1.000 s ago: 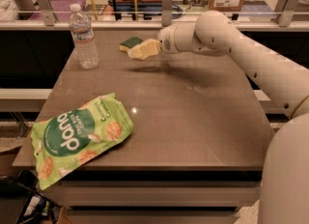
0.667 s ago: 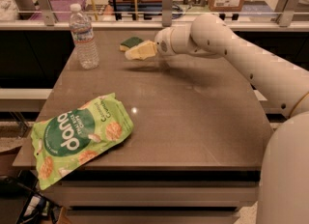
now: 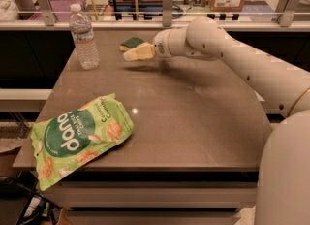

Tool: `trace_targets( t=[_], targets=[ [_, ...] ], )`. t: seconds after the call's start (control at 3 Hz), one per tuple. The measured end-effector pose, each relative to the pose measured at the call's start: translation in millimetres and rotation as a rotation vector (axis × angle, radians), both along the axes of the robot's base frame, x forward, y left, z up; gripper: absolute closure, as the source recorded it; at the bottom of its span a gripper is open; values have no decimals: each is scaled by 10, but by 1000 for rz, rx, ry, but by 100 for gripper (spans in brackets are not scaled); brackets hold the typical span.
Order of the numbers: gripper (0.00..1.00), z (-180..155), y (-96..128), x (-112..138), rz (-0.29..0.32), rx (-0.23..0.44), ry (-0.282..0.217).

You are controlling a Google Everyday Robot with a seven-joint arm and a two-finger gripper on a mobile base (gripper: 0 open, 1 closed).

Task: Move sponge near green rice chip bag

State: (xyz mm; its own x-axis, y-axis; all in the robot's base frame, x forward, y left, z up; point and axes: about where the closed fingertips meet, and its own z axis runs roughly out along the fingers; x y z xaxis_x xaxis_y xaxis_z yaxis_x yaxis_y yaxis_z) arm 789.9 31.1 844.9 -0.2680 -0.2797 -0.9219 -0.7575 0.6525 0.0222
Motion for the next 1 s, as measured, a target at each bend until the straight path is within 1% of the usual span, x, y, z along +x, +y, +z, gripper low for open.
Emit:
trace_targets(
  t=[0.33,0.67,1.0],
  targets=[
    [0,-79,39,40,-4,-38,17],
    [0,-83,40,41,-4,-39,17],
    [18,-97,66,38,0,-39,19]
  ],
)
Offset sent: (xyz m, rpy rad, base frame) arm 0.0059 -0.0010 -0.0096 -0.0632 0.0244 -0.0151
